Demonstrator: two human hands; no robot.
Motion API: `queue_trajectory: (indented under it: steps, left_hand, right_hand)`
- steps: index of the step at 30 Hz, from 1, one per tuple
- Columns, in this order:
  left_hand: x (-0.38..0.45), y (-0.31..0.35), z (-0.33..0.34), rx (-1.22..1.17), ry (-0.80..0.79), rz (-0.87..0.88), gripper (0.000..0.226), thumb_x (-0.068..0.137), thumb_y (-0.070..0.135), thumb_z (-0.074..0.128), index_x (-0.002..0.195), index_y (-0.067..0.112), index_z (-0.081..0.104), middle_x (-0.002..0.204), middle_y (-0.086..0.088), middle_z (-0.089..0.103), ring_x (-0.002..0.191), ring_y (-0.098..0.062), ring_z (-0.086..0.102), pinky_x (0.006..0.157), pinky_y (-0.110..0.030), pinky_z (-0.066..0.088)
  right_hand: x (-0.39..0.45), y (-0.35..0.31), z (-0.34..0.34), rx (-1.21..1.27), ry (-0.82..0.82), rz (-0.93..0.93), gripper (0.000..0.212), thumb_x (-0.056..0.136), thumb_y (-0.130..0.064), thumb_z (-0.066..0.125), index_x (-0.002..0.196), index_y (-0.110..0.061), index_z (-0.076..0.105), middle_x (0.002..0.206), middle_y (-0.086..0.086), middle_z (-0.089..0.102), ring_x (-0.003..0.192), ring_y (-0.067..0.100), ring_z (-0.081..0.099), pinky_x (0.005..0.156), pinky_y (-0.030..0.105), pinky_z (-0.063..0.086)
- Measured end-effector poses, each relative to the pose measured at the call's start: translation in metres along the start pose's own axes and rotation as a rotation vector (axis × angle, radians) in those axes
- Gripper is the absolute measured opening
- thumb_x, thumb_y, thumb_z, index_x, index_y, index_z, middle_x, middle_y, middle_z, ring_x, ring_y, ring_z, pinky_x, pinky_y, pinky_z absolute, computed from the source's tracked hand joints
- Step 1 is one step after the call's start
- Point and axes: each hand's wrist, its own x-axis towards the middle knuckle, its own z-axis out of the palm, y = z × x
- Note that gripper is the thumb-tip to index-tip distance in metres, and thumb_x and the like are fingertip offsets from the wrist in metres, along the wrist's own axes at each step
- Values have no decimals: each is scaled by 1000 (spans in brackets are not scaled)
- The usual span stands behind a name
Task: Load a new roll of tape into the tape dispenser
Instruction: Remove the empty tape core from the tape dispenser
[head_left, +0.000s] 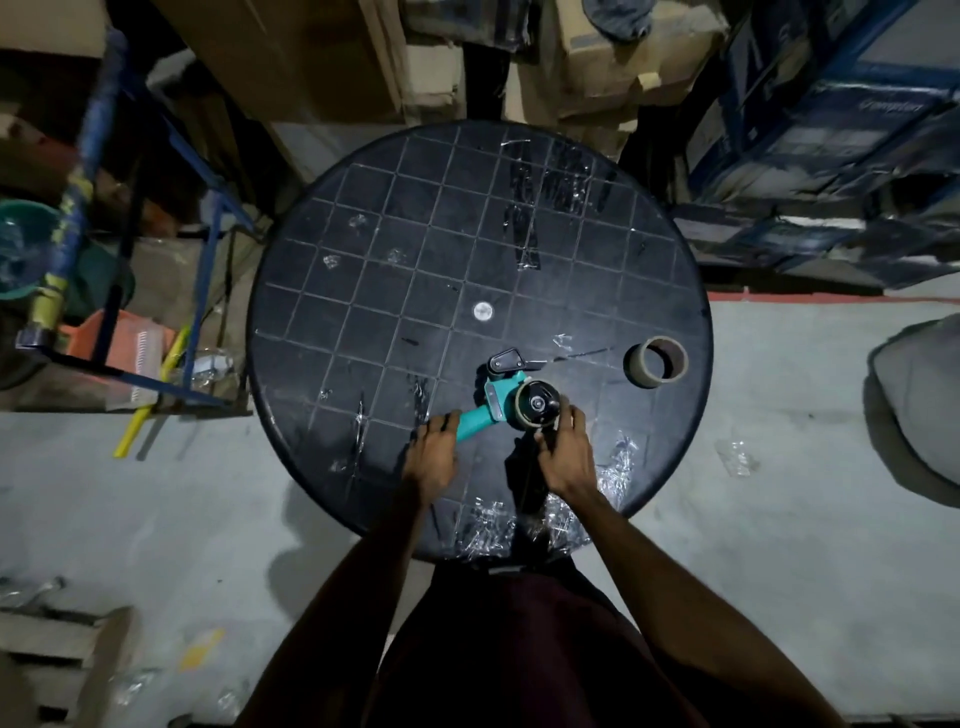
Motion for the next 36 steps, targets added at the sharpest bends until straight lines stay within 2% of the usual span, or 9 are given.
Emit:
queue_trajectory:
  steps: [5, 7, 10, 15, 20, 25, 29, 32, 36]
  left_hand:
    - [2, -9, -14, 87, 103, -6, 74, 85, 6, 62, 152, 21, 34, 147, -12, 41, 127, -34, 44, 105, -50, 43]
    - [0, -3, -20, 106, 187, -23, 69, 82, 13, 67, 146, 14, 41, 140, -16, 47, 121, -33, 48, 100, -46, 45]
    - [-4, 18, -28, -87, 277, 10, 54, 84, 8, 63, 137, 7, 54, 126, -17, 56, 113, -31, 52, 91, -42, 50]
    - [1, 65, -34, -359, 164, 83, 28, 90, 1, 56, 116, 0, 67, 105, -18, 69, 92, -32, 68, 80, -35, 55]
    - [20, 96, -38, -358, 38, 1, 16, 96, 12, 56, 103, 1, 64, 97, -17, 71, 82, -31, 68, 70, -37, 56]
    - [38, 113, -44, -237, -75, -63, 27, 99, 17, 53, 122, 5, 59, 121, -18, 61, 107, -38, 63, 84, -40, 50]
    - [48, 115, -36, -279, -143, -99, 31, 98, 10, 52, 128, 4, 55, 127, -21, 58, 111, -37, 59, 88, -38, 47]
    - [50, 118, -32, -313, -124, -108, 33, 97, 6, 51, 130, 3, 53, 123, -24, 62, 114, -38, 58, 96, -39, 44]
    - [57, 120, -29, -353, -110, -152, 27, 99, 9, 50, 123, 0, 57, 119, -27, 65, 120, -42, 55, 110, -43, 35]
  right_hand:
    - [-11, -10, 1, 33, 5, 73, 71, 96, -16, 61, 157, -15, 24, 149, 16, 44, 128, 35, 51, 106, 47, 44]
    - [-13, -13, 1, 90, 35, 103, 65, 96, -15, 61, 153, -12, 30, 139, 18, 55, 122, 34, 57, 103, 47, 48]
    - [-7, -12, 1, 120, 83, 162, 43, 95, -14, 63, 136, -6, 53, 120, 18, 68, 106, 33, 67, 94, 43, 56]
    - [13, -7, 0, 141, 130, 249, 35, 97, -16, 62, 129, -2, 59, 128, 22, 61, 115, 37, 61, 100, 45, 51]
    - [36, -9, -7, 204, 62, 236, 40, 97, -14, 63, 135, -2, 57, 129, 22, 65, 119, 34, 62, 103, 38, 50]
    - [54, -2, -6, 216, 0, 230, 22, 91, -8, 69, 112, -2, 71, 108, 19, 74, 103, 33, 68, 95, 36, 53]
    - [63, -1, -8, 225, -70, 251, 16, 91, -14, 71, 105, -6, 74, 98, 13, 74, 88, 25, 68, 87, 27, 53]
    - [72, 6, -3, 211, -136, 262, 20, 92, -21, 68, 110, -14, 73, 106, 17, 73, 92, 29, 70, 91, 32, 56]
    - [80, 10, -2, 186, -206, 299, 24, 94, -18, 64, 114, -6, 70, 112, 20, 69, 101, 33, 67, 85, 25, 46]
